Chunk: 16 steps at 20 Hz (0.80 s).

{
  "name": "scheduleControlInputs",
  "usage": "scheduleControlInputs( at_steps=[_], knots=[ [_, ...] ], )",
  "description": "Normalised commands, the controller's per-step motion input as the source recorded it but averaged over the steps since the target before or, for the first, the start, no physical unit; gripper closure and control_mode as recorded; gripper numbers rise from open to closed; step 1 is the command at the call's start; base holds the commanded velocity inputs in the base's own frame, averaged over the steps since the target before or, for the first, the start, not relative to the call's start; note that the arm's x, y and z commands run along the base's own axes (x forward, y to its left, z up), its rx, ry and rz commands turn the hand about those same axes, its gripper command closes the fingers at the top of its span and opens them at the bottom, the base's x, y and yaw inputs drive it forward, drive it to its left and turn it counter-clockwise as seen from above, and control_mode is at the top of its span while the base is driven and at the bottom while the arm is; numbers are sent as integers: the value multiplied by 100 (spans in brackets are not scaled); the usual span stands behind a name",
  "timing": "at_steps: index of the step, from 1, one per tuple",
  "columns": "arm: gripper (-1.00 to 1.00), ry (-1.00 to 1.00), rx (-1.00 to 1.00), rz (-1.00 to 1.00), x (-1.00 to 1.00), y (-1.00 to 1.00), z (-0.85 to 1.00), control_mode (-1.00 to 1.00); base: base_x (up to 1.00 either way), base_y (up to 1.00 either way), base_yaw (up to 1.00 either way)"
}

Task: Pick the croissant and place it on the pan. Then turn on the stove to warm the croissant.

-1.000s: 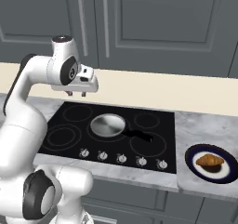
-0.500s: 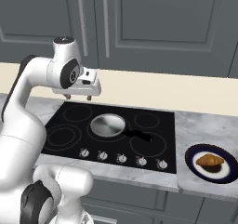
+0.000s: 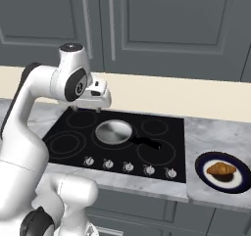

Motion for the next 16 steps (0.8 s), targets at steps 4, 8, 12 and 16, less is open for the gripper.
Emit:
scheduleControlInputs(
  at_steps=[4, 8, 12, 16],
  knots=[
    [-100, 0, 0, 0, -14, -31, -1, -100, 0, 0, 0],
    [-100, 0, 0, -1, -4, -44, -9, -100, 0, 0, 0],
    [-100, 0, 0, -2, 0, -43, -7, -100, 0, 0, 0],
    [-100, 0, 0, -7, 0, -35, -4, -100, 0, 0, 0]
  ],
)
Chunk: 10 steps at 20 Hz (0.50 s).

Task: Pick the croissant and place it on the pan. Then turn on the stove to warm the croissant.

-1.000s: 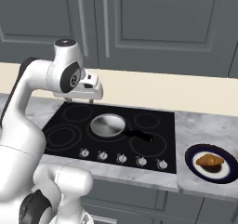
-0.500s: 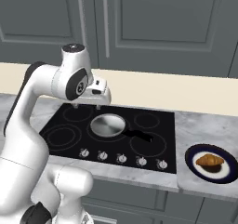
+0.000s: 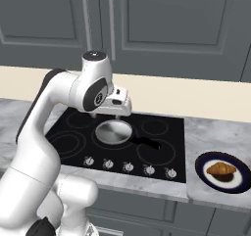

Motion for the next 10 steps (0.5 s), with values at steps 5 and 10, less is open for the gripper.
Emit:
scheduleControlInputs(
  at_steps=[5, 10],
  knots=[
    [-100, 0, 2, -31, 0, -25, -11, -100, 0, 0, 0],
    [-100, 0, 8, -42, 0, -32, -2, -100, 0, 0, 0]
  ],
)
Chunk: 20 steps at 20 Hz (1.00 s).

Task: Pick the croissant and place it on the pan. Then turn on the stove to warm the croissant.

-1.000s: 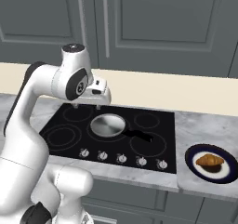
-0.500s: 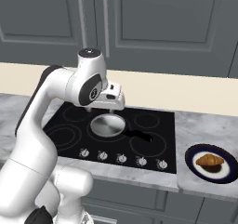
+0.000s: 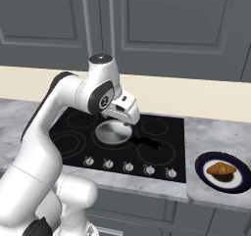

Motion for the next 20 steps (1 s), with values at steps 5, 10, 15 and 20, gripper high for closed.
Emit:
scheduleControlInputs(
  at_steps=[5, 10, 15, 20],
  knots=[
    [-100, 0, 13, -40, 3, -52, -2, -100, 0, 0, 0],
    [-100, 1, 9, -31, 3, -47, -4, -100, 0, 0, 0],
    [-100, 0, 2, -24, 0, -31, -6, -100, 0, 0, 0],
    [-100, 4, 0, -21, 3, -28, -10, -100, 0, 0, 0]
  ],
)
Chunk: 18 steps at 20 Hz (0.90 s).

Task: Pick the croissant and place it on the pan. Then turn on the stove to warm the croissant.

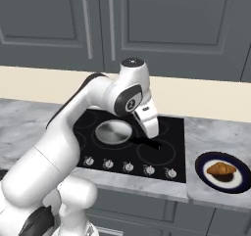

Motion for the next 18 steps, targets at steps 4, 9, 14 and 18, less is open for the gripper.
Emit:
scheduleControlInputs(
  at_steps=[4, 9, 14, 18],
  knots=[
    [-100, 5, 0, -17, 6, -32, -16, -100, 0, 0, 0],
    [-100, 6, 0, -14, 14, -34, -15, -100, 0, 0, 0],
    [-100, 7, 6, -12, 25, -43, -12, -100, 0, 0, 0],
    [-100, 7, 10, -11, 24, -47, -9, -100, 0, 0, 0]
  ],
)
